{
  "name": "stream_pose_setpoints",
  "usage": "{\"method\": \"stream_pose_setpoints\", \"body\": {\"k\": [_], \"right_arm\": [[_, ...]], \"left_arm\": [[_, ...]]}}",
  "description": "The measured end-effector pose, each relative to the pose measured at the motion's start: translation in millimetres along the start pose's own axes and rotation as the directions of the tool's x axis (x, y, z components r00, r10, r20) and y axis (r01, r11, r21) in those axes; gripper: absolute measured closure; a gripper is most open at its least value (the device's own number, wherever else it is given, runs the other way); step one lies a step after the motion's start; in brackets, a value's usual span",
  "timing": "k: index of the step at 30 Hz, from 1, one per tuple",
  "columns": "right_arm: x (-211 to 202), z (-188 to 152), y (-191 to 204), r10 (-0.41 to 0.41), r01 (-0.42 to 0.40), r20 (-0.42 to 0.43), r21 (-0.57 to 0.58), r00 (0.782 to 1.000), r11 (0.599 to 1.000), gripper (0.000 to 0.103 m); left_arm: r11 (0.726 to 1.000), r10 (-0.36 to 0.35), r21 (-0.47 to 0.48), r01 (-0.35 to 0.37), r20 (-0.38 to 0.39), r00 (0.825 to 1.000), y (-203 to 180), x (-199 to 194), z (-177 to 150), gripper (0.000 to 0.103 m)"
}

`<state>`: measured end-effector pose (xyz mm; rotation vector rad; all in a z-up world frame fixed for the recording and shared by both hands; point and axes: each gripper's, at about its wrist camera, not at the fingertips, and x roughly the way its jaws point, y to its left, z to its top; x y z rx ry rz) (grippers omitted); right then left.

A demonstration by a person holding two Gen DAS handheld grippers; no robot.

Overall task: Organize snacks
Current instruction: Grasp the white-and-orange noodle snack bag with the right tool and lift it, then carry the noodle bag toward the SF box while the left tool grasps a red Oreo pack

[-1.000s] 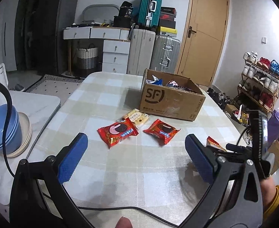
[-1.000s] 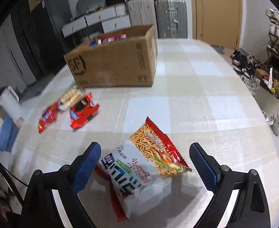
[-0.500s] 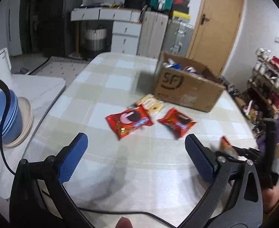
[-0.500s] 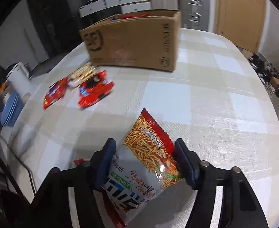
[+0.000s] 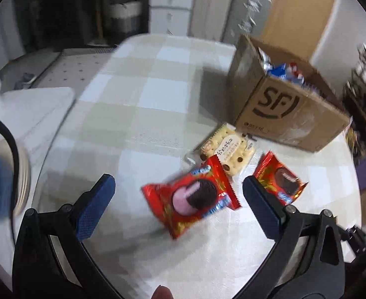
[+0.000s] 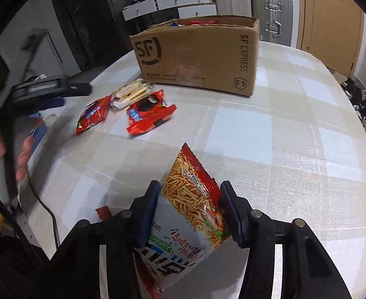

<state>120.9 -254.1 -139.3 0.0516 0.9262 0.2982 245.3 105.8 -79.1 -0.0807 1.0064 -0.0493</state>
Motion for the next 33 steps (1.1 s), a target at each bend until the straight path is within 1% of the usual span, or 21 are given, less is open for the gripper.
{"method": "stream_pose_setpoints", "body": {"k": [1,2,3,4,6,7,9,10,12,13,14,16,17,18,19,21,22,25,27,29,33], "right_arm": [[0.0,-0.3,0.2,0.011,-0.011,-0.001,0.002,1.000,1.000,0.054],[0.5,-0.4,0.2,0.019,-0.019,-0.003,0.003,1.000,1.000,0.054],[0.4,0.0,0.5,0.025,-0.025,-0.003,0.001,1.000,1.000,0.054],[0.5,0.1,0.6,0.029,-0.028,-0.004,0.001,1.000,1.000,0.054],[1.2,0.3,0.1,0.036,-0.036,-0.006,0.008,0.999,0.999,0.054],[1.8,1.0,-0.5,0.041,-0.041,-0.008,0.011,0.999,0.999,0.054],[2.2,1.8,-1.8,0.052,-0.052,-0.009,0.022,0.999,0.998,0.054],[2.4,2.0,-2.1,0.053,-0.053,-0.009,0.024,0.999,0.998,0.054],[2.0,1.7,-2.2,0.055,-0.054,-0.009,0.025,0.998,0.998,0.054],[1.8,1.4,-2.3,0.056,-0.056,-0.009,0.026,0.998,0.998,0.054],[1.7,1.4,-2.4,0.057,-0.057,-0.008,0.026,0.998,0.998,0.054],[1.9,1.2,-2.8,0.057,-0.057,-0.008,0.028,0.998,0.998,0.054],[1.9,1.3,-2.8,0.057,-0.057,-0.009,0.028,0.998,0.998,0.054],[2.0,1.6,-2.8,0.057,-0.057,-0.008,0.029,0.998,0.998,0.054],[2.0,1.3,-3.0,0.058,-0.057,-0.008,0.029,0.998,0.998,0.054],[2.0,1.2,-3.2,0.059,-0.058,-0.008,0.030,0.998,0.998,0.054],[2.1,1.2,-3.5,0.060,-0.059,-0.008,0.030,0.998,0.998,0.054],[2.8,1.5,-3.7,0.061,-0.061,-0.009,0.032,0.998,0.998,0.053],[3.2,1.8,-3.5,0.060,-0.059,-0.010,0.033,0.998,0.998,0.053],[3.4,1.9,-2.5,0.057,-0.057,-0.012,0.030,0.998,0.998,0.054],[3.5,1.6,-3.9,0.065,-0.064,-0.010,0.040,0.998,0.997,0.054]], "left_arm": [[0.999,-0.013,0.030,0.013,-0.021,1.000,0.7,6.9,3.5,0.001],[0.997,-0.010,0.070,0.012,-0.028,1.000,1.1,11.9,5.8,0.001],[0.994,-0.005,0.108,0.007,-0.016,1.000,0.9,12.8,7.1,0.001],[0.988,-0.019,0.156,0.019,-0.002,1.000,0.9,12.8,8.5,0.001],[0.977,-0.070,0.200,0.069,-0.001,0.998,0.9,11.9,9.1,0.001],[0.966,-0.100,0.240,0.099,-0.004,0.995,-1.5,11.5,9.2,0.001],[0.942,-0.112,0.317,0.108,-0.007,0.994,-9.5,9.5,4.9,0.001],[0.919,-0.132,0.372,0.131,-0.022,0.991,-15.2,10.3,2.2,0.001],[0.890,-0.111,0.441,0.111,-0.026,0.993,-23.0,12.1,-4.3,0.001],[0.873,-0.118,0.471,0.125,-0.043,0.992,-25.9,14.4,-6.9,0.001],[0.864,-0.121,0.485,0.134,-0.058,0.991,-27.1,17.6,-8.6,0.001],[0.860,-0.123,0.488,0.151,-0.089,0.988,-26.2,26.5,-7.5,0.002],[0.861,-0.121,0.485,0.152,-0.095,0.988,-24.9,29.6,-7.3,0.004],[0.862,-0.120,0.482,0.154,-0.101,0.988,-24.0,32.8,-6.0,0.009],[0.860,-0.137,0.477,0.181,-0.126,0.983,-23.4,36.9,-4.3,0.012],[0.851,-0.137,0.488,0.192,-0.147,0.980,-24.1,42.9,-4.6,0.029],[0.842,-0.126,0.504,0.192,-0.163,0.979,-25.5,47.4,-6.4,0.031],[0.836,-0.150,0.504,0.216,-0.169,0.974,-25.7,45.7,-5.4,0.043],[0.830,-0.170,0.505,0.236,-0.173,0.970,-25.8,42.9,-6.1,0.059],[0.832,-0.167,0.506,0.228,-0.164,0.972,-25.8,39.5,-9.8,0.060],[0.837,-0.174,0.495,0.233,-0.162,0.971,-27.1,36.3,-18.9,0.060]]}}
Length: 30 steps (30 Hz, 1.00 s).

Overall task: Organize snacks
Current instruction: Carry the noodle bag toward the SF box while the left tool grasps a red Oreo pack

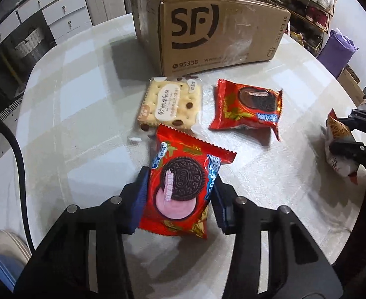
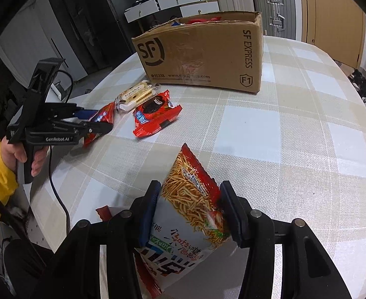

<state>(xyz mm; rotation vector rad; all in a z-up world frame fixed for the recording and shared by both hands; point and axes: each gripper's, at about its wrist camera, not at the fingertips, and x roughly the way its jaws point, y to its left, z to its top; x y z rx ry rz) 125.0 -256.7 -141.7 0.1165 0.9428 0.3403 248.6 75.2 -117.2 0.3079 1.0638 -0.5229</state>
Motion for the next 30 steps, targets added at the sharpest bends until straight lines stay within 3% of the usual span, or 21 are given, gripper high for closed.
{"method": "stream_pose_setpoints", "body": {"k": [7,12,16,20,24,30], "right_arm": [[-7.3,1.0,-10.9,0.030,-0.032,0.032,0.063,0.999,0.997,0.054],[-17.0,0.3,-15.2,0.119,-0.126,0.072,0.103,0.990,0.987,0.054],[-21.9,-1.7,-16.4,0.184,-0.196,0.092,0.148,0.979,0.969,0.054],[-32.1,-4.9,-13.3,0.187,-0.206,0.125,0.157,0.974,0.966,0.054],[-47.2,-5.7,-5.0,0.157,-0.181,0.178,0.127,0.971,0.975,0.054],[-58.7,-4.5,-3.0,0.146,-0.176,0.225,0.123,0.963,0.977,0.054]], "left_arm": [[0.997,-0.027,-0.068,0.029,0.034,0.999,-21.1,-19.1,-25.7,0.060],[0.984,-0.084,-0.151,0.094,0.069,0.994,-39.9,-33.9,-43.0,0.060],[0.971,-0.079,-0.219,0.099,0.100,0.992,-56.8,-50.8,-55.1,0.060],[0.951,0.012,-0.308,0.022,0.107,0.994,-71.0,-69.1,-63.1,0.060],[0.946,0.126,-0.313,-0.080,0.130,0.983,-90.9,-84.6,-67.4,0.060],[0.928,0.159,-0.360,-0.094,0.155,0.975,-112.1,-89.5,-72.1,0.060]]}}
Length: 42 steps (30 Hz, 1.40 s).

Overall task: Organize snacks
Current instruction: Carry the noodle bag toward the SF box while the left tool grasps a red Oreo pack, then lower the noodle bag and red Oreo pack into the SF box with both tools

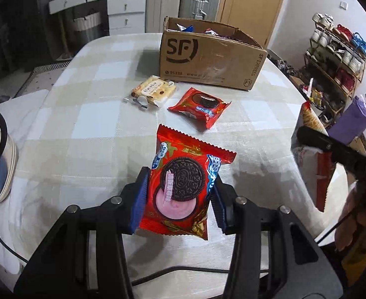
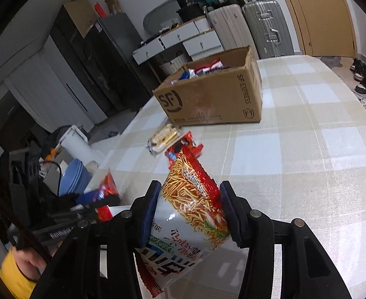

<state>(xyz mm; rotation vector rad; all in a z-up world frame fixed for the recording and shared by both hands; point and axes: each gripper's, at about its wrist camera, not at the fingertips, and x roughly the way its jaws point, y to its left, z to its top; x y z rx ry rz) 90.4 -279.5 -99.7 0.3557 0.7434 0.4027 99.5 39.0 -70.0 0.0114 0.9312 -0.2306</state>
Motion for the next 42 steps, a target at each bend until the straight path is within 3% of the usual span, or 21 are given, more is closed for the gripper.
{"method": "stream_pose_setpoints", "body": {"k": [4,9,17,24,36,38,42], "right_arm": [[-12.4,3.4,3.6,0.039,-0.039,0.039,0.023,0.999,0.999,0.054],[-20.1,5.5,21.9,0.037,-0.034,0.071,-0.033,0.997,0.999,0.054],[-12.7,11.0,31.8,0.046,-0.044,0.053,-0.045,0.998,0.998,0.054],[-28.9,47.7,42.4,0.059,-0.052,0.095,-0.078,0.994,0.996,0.054],[-52.3,151.8,68.3,0.055,-0.020,0.206,-0.169,0.977,0.985,0.054],[-49.2,167.0,70.3,0.047,-0.006,0.219,-0.183,0.975,0.983,0.054],[-32.1,198.8,67.4,0.017,0.033,0.235,-0.204,0.972,0.978,0.054]], "left_arm": [[0.994,0.093,0.050,-0.096,0.067,0.993,-12.4,-5.9,-4.6,0.060],[0.997,0.057,0.049,-0.063,0.113,0.992,-15.9,-17.5,-3.9,0.060],[1.000,0.005,0.015,-0.007,0.146,0.989,-12.6,-36.2,5.7,0.060],[1.000,-0.011,0.000,0.011,0.155,0.988,-6.1,-45.1,28.7,0.060],[0.995,-0.056,0.091,0.036,0.230,0.972,-13.9,-72.1,149.3,0.060],[0.995,-0.052,0.097,0.030,0.228,0.972,-15.4,-67.2,175.7,0.060],[0.994,-0.097,0.069,0.086,0.187,0.978,-13.1,-43.8,223.4,0.060]]}}
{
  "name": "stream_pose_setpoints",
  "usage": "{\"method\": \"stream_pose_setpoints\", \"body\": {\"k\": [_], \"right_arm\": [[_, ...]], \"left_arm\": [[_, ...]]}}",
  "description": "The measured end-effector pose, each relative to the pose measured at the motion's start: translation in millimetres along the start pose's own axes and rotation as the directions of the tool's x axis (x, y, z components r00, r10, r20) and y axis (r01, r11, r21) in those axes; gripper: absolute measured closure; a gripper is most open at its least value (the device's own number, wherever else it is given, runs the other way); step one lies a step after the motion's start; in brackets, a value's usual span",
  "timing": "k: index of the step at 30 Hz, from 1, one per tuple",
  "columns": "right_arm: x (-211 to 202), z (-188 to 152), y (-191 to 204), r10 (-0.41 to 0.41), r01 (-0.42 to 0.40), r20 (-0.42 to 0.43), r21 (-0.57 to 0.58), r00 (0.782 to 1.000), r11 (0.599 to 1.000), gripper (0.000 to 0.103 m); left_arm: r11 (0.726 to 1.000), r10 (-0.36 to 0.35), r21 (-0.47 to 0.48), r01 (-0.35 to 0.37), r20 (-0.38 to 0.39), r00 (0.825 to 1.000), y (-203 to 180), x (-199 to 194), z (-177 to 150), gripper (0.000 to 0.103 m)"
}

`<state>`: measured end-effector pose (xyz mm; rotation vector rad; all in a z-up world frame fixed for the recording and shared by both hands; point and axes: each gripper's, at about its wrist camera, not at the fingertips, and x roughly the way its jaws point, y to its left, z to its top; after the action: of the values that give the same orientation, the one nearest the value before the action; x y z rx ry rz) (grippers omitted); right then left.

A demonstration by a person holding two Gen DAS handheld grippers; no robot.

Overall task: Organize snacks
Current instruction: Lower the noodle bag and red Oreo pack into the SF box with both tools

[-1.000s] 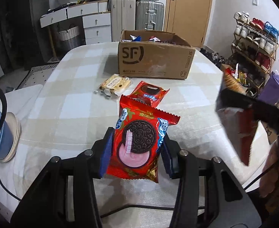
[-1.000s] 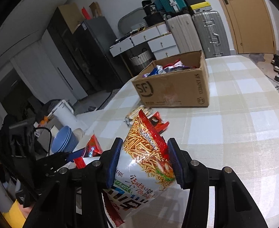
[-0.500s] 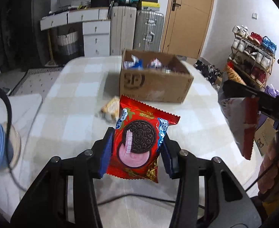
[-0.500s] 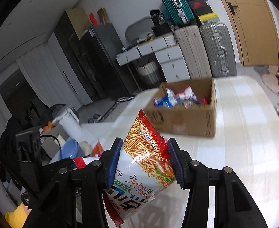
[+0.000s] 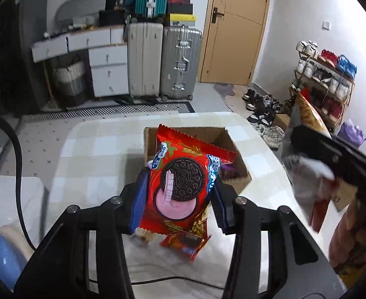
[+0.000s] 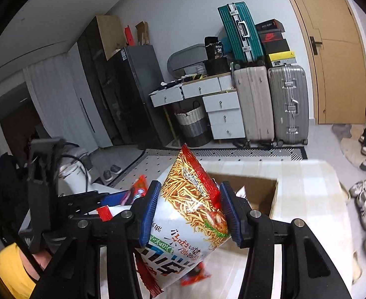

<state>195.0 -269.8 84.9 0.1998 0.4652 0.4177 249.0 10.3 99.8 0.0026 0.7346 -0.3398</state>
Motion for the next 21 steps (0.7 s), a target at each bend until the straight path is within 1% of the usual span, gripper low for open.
{"method": "stream_pose_setpoints", "body": {"k": [2,3,5,9,11,13,15,18,20,21], "right_arm": [[12.0,8.8,-9.1,-0.049,0.050,0.025,-0.006,0.998,0.999,0.054],[17.1,11.2,-14.4,-0.050,0.050,0.022,-0.001,0.999,0.999,0.054],[35.8,16.2,-30.2,-0.052,0.052,-0.001,0.017,0.999,0.998,0.054],[77.0,19.1,-54.7,-0.094,0.094,-0.052,-0.014,0.994,0.996,0.054],[95.1,18.0,-65.6,-0.111,0.110,-0.072,-0.026,0.991,0.994,0.054],[111.1,14.7,-77.4,-0.118,0.117,-0.086,-0.021,0.989,0.993,0.054],[130.6,11.4,-89.7,-0.119,0.118,-0.123,-0.014,0.985,0.993,0.054],[148.6,6.5,-97.5,-0.132,0.129,-0.151,-0.033,0.980,0.991,0.054],[159.3,3.2,-101.2,-0.157,0.151,-0.160,-0.055,0.974,0.987,0.054],[165.3,1.5,-105.2,-0.146,0.140,-0.170,-0.049,0.974,0.989,0.054]], "left_arm": [[1.000,-0.016,0.005,0.016,-0.014,1.000,1.7,21.6,19.2,0.060],[1.000,-0.020,0.012,0.020,-0.019,1.000,1.2,30.2,25.4,0.060],[0.999,-0.021,0.023,0.022,-0.045,0.999,1.3,56.3,38.9,0.060],[0.999,-0.039,0.002,0.040,-0.118,0.992,4.2,113.1,55.6,0.060],[0.997,-0.061,-0.046,0.055,-0.147,0.987,12.4,137.0,59.2,0.060],[0.996,-0.060,-0.082,0.047,-0.164,0.985,18.7,155.4,61.3,0.060],[0.997,-0.055,-0.067,0.044,-0.170,0.984,20.9,169.4,59.5,0.060],[0.999,-0.031,-0.038,0.025,-0.184,0.982,19.0,185.9,58.8,0.060],[0.997,-0.053,-0.066,0.041,-0.192,0.980,20.9,195.7,56.1,0.060],[0.997,-0.049,-0.072,0.036,-0.192,0.980,21.2,200.1,54.3,0.060]]}}
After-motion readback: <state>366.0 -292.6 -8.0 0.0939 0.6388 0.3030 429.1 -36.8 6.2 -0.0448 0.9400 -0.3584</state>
